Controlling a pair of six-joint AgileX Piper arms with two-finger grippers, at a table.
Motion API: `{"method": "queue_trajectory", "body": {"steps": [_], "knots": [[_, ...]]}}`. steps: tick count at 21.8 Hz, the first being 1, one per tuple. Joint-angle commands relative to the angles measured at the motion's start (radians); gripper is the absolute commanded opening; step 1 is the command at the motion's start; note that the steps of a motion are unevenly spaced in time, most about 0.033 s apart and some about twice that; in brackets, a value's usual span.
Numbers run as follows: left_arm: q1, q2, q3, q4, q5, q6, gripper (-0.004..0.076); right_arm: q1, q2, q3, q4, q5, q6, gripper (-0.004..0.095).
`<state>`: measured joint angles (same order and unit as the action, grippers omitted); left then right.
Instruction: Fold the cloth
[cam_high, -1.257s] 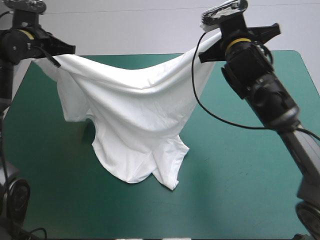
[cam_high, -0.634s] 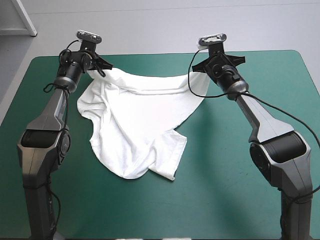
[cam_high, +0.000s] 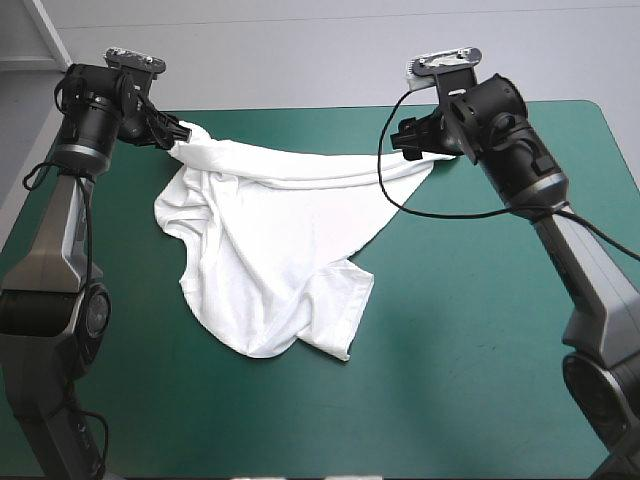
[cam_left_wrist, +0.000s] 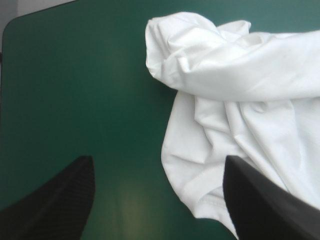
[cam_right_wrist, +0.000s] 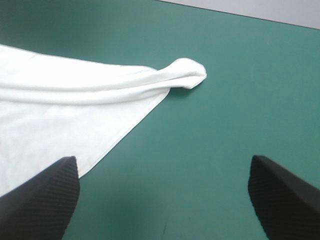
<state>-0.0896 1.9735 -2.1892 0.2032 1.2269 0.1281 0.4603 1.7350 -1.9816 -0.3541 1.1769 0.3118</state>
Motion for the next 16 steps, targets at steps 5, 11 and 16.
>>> {"method": "queue_trajectory", "body": {"steps": [5,11,16], "knots": [[0.014,-0.292,0.288,-0.068,0.051,0.048,0.0508,0.082,-0.212,0.071,0.265,0.071,-0.044,0.0791],[0.226,-0.493,0.659,-0.338,-0.222,0.088,0.0509,0.285,-0.316,0.408,0.240,0.071,0.023,0.0791],[0.249,-0.433,0.717,-0.413,-0.357,0.113,0.0508,0.387,-0.316,0.535,0.191,0.068,0.084,0.0791]]}}
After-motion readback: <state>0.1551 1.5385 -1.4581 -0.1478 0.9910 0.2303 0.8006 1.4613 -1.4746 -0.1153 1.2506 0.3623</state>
